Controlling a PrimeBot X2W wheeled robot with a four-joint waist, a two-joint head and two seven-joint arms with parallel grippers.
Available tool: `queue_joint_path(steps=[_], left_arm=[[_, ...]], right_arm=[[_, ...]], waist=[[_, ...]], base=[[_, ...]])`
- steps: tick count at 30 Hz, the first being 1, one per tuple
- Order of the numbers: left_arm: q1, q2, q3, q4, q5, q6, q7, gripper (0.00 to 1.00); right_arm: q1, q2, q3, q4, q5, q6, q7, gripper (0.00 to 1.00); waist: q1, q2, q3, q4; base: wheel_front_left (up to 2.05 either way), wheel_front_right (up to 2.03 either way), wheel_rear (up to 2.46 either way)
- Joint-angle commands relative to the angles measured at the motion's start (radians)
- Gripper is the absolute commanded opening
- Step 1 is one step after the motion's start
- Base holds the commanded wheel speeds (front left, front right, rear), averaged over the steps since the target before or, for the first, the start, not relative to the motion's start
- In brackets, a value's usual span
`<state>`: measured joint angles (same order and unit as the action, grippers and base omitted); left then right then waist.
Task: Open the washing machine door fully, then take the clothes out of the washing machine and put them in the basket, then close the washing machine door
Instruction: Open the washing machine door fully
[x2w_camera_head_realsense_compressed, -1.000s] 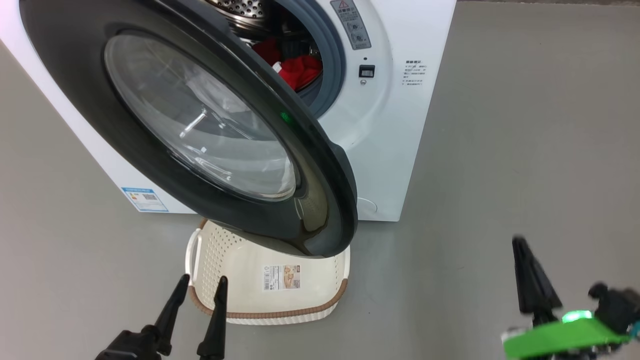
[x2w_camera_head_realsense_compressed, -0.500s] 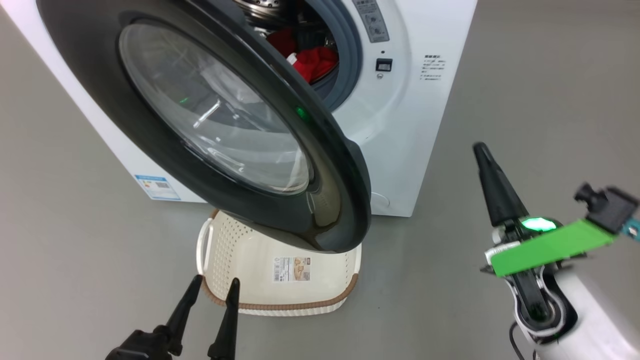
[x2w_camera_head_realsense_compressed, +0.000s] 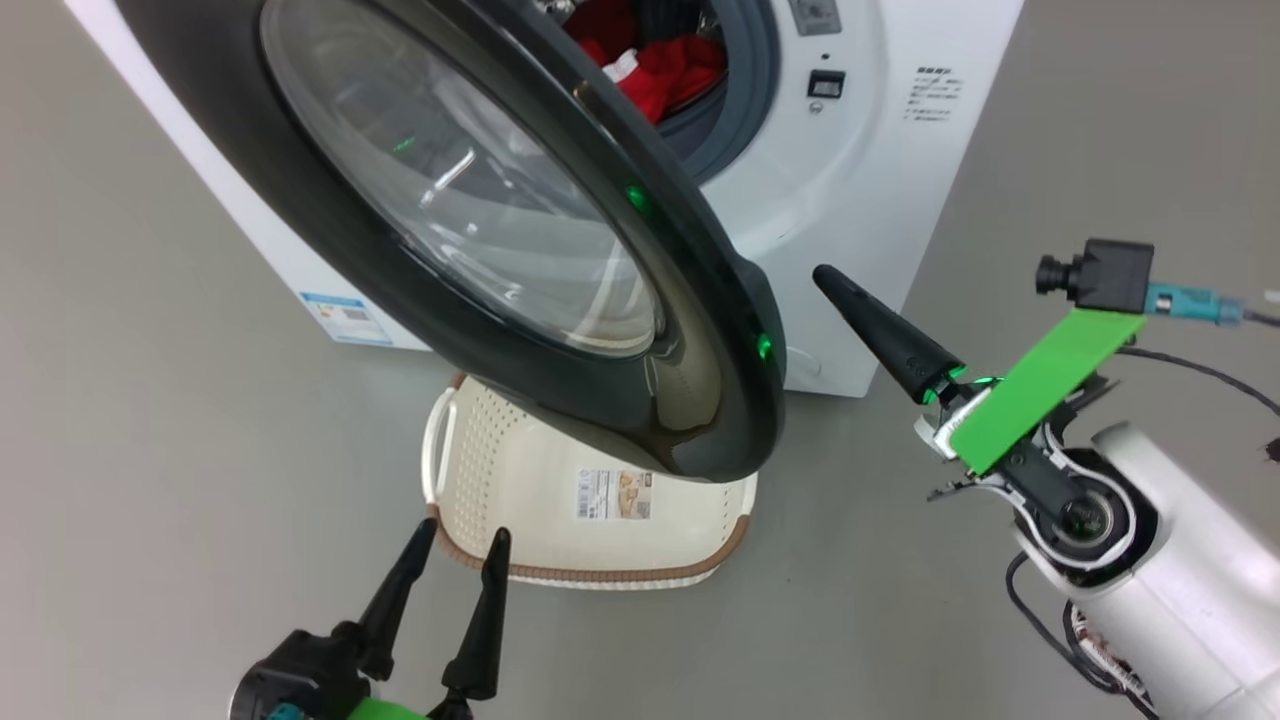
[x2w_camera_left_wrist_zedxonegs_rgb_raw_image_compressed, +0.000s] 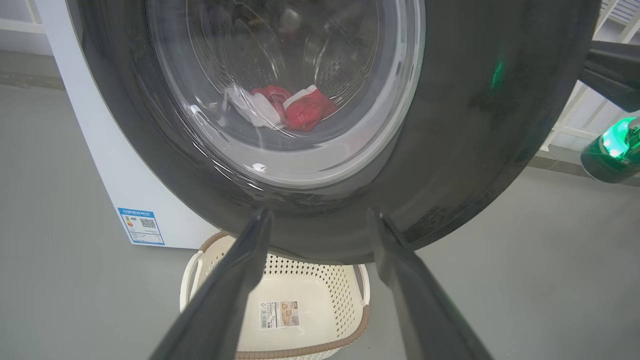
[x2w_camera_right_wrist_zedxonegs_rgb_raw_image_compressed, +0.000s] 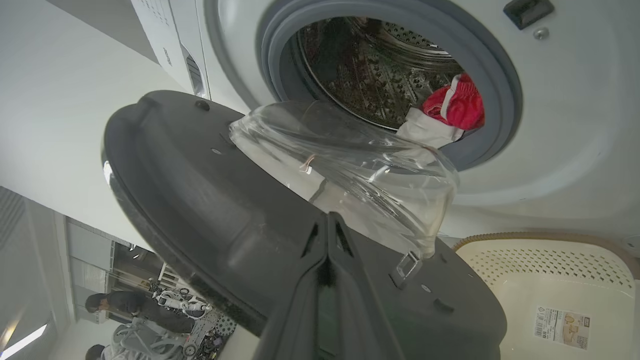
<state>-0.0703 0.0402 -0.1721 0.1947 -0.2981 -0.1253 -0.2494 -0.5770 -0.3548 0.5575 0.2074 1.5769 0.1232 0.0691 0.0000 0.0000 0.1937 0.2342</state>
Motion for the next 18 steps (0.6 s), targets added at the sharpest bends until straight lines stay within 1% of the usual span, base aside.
queue_joint_path(steps=[1, 2, 3, 6, 18], left_arm=[[-0.029, 0.01, 0.024, -0.022, -0.009, -0.005, -0.012, 1.0], [-0.031, 0.01, 0.02, -0.021, -0.011, -0.005, -0.012, 1.0], [-0.034, 0.01, 0.017, -0.017, -0.017, -0.005, -0.012, 1.0], [-0.037, 0.01, 0.012, -0.013, -0.025, -0.005, -0.012, 1.0], [0.005, 0.01, 0.007, -0.007, -0.031, -0.005, -0.012, 1.0]], right_arm=[[-0.019, 0.0, 0.006, -0.014, 0.027, 0.008, 0.03, 0.0], [-0.024, 0.001, 0.005, -0.007, 0.043, 0.008, 0.053, 0.0], [-0.029, 0.007, 0.007, 0.009, 0.068, 0.008, 0.102, 0.0], [-0.032, 0.017, 0.007, 0.021, 0.081, 0.008, 0.151, 0.0], [0.06, 0.08, 0.018, 0.011, 0.085, 0.008, 0.276, 0.0]], waist=[[0.0, 0.0, 0.017, 0.017], [0.0, 0.0, 0.019, 0.021], [0.0, 0.0, 0.02, 0.026], [0.0, 0.0, 0.017, 0.036], [0.0, 0.0, -0.056, 0.087]], base=[[0.0, 0.0, 0.0], [0.0, 0.0, 0.0], [0.0, 0.0, 0.0], [0.0, 0.0, 0.0], [0.0, 0.0, 0.0]])
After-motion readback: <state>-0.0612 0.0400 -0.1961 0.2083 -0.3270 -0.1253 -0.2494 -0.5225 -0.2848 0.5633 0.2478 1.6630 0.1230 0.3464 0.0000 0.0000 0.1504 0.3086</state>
